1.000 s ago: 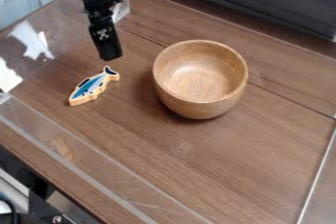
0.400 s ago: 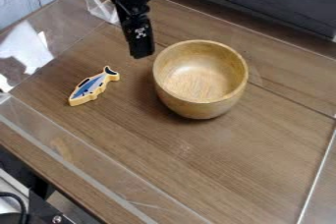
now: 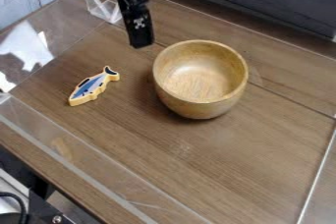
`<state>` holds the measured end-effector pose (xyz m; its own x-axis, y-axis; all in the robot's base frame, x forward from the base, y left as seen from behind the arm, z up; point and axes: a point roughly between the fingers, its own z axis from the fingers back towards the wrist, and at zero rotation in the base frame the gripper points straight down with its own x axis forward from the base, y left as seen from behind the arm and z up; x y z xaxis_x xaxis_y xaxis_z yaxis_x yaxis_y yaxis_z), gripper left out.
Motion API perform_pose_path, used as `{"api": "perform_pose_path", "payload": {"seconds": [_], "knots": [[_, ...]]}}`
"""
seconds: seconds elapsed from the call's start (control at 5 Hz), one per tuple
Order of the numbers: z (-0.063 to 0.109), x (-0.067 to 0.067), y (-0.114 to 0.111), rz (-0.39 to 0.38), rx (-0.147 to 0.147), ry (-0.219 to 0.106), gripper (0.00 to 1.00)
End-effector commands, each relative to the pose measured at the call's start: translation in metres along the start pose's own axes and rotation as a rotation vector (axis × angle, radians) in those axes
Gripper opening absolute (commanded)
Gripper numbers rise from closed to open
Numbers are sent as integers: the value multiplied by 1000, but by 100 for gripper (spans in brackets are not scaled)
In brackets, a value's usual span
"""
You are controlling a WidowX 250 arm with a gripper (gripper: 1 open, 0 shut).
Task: Remove the blue fish from inside the brown bowl and put it on the table
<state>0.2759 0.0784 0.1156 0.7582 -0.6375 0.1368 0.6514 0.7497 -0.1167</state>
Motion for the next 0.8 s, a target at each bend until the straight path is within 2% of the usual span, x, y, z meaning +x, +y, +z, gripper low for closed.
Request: {"api": "perform_pose_path", "payload": {"seconds": [0.0, 0.2, 0.4, 0.6], "knots": [[40, -12, 13, -19, 88, -43, 100], [59, -40, 29, 71, 134, -53, 100], [51, -10, 4, 273, 184, -117, 100], [40, 31, -25, 352, 181, -137, 0]]}}
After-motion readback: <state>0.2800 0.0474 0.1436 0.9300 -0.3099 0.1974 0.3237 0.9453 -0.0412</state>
